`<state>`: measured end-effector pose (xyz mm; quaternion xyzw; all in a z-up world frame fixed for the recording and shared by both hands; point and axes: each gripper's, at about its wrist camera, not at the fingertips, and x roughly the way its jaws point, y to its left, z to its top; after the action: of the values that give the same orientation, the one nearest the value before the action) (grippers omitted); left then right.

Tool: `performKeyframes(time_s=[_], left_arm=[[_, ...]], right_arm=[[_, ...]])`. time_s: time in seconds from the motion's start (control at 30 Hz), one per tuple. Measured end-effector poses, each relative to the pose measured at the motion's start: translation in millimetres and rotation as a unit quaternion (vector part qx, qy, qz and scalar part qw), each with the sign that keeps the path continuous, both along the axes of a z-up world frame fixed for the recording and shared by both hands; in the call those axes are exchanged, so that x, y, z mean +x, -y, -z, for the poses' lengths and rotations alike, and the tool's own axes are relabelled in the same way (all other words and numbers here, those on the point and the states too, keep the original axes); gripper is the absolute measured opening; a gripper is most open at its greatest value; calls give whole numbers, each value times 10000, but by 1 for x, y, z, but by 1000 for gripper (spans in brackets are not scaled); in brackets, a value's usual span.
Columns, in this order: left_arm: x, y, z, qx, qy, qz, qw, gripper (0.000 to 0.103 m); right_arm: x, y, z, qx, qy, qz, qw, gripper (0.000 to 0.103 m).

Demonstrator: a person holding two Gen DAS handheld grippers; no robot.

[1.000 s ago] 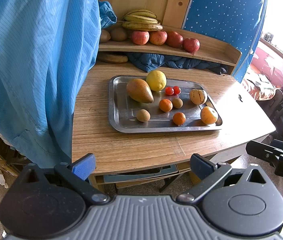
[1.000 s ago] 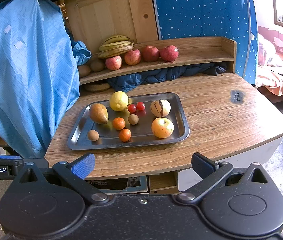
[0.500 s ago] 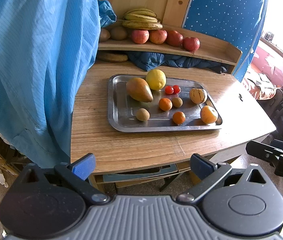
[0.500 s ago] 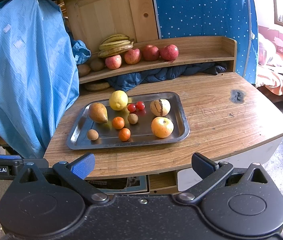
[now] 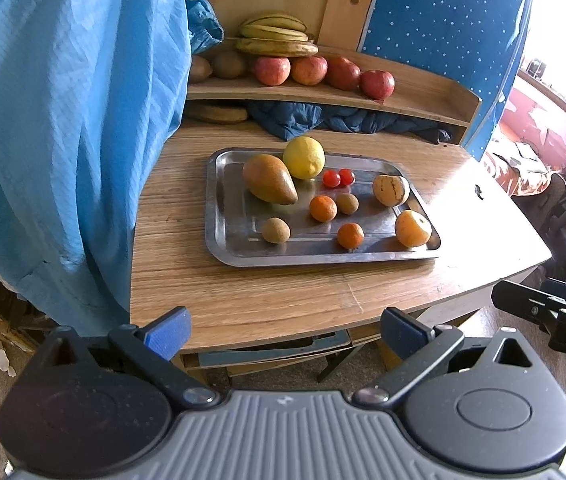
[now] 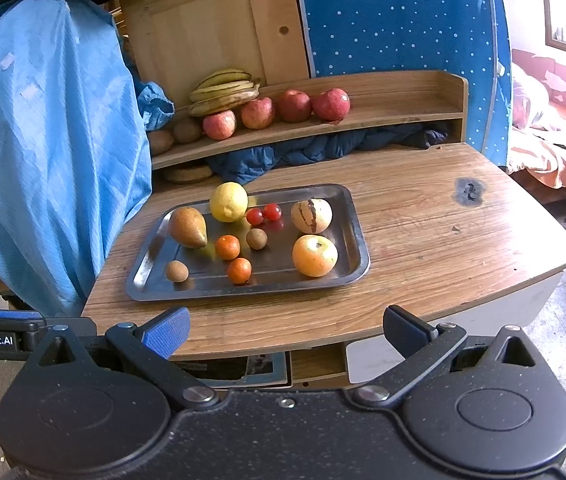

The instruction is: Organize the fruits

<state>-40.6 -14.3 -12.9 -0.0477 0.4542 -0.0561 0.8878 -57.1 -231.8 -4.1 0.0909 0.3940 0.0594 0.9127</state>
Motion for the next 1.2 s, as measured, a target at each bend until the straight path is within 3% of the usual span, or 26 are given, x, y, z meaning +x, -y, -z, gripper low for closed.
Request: performKeyframes(time_s=[0.3, 1.2], left_arm=[[6, 3, 2, 67, -87, -42, 9999, 102], [16, 4, 3, -246, -224, -32, 9994, 102]], right_arm=[[6, 2, 3, 25, -79, -3, 10000, 102], [26, -2, 16, 78, -306, -183, 9993, 102]])
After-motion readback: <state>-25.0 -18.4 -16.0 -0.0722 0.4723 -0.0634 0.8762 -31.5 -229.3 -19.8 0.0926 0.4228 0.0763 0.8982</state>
